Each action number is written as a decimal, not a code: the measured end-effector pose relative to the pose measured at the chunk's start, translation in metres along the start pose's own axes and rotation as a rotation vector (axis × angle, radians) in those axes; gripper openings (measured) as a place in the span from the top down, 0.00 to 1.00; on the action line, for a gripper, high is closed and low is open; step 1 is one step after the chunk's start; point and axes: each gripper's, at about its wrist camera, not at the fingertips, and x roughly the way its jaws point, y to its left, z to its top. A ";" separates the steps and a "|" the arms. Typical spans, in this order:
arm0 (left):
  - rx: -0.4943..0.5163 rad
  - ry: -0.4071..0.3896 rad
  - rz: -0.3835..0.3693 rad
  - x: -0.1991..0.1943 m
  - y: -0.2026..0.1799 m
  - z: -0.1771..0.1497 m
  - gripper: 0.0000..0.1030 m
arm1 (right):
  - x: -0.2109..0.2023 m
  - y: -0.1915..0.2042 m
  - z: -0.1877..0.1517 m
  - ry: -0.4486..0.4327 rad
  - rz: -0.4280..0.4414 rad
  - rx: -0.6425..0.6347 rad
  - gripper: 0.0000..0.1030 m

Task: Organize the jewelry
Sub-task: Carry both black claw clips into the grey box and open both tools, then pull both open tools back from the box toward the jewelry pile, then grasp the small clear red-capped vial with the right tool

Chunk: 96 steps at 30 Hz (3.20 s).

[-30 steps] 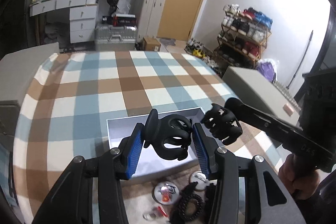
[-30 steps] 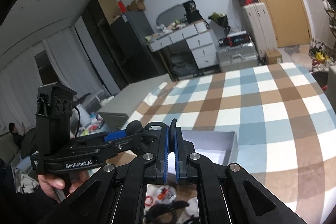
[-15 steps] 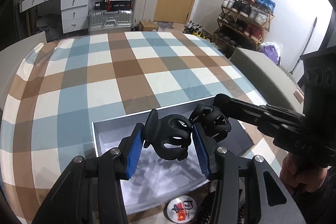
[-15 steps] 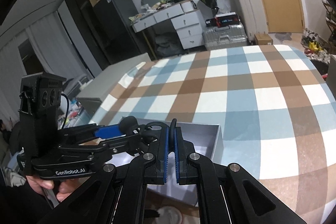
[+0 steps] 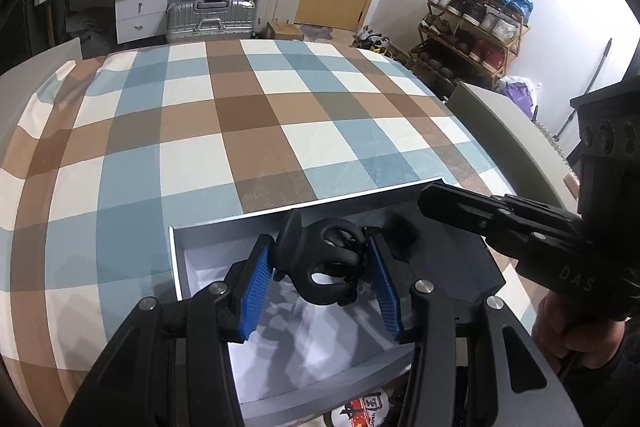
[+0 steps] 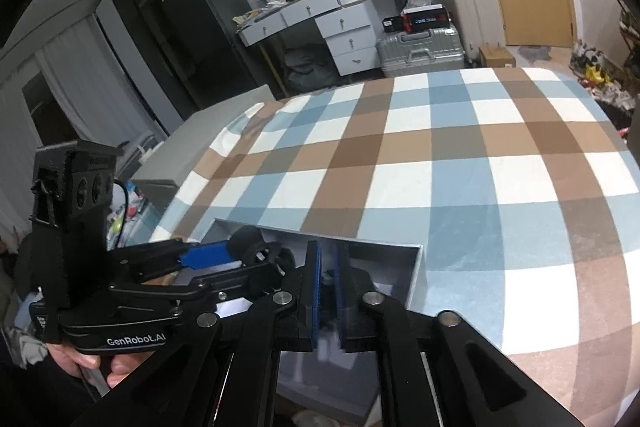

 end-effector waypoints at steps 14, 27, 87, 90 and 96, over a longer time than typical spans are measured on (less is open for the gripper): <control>0.027 -0.190 0.103 -0.053 -0.008 -0.010 0.24 | -0.058 0.010 -0.007 -0.190 0.014 -0.008 0.46; 0.011 -0.375 0.316 -0.086 -0.028 -0.031 0.02 | -0.112 0.050 -0.037 -0.374 -0.052 -0.168 0.00; -0.173 -0.267 0.363 -0.089 -0.029 -0.143 0.01 | -0.081 0.036 -0.173 -0.080 -0.046 -0.060 0.55; -0.171 -0.269 0.366 -0.090 -0.030 -0.142 0.01 | -0.082 0.037 -0.174 -0.079 -0.063 -0.062 0.72; -0.169 -0.266 0.369 -0.091 -0.029 -0.142 0.01 | -0.084 0.038 -0.174 -0.090 -0.082 -0.074 0.74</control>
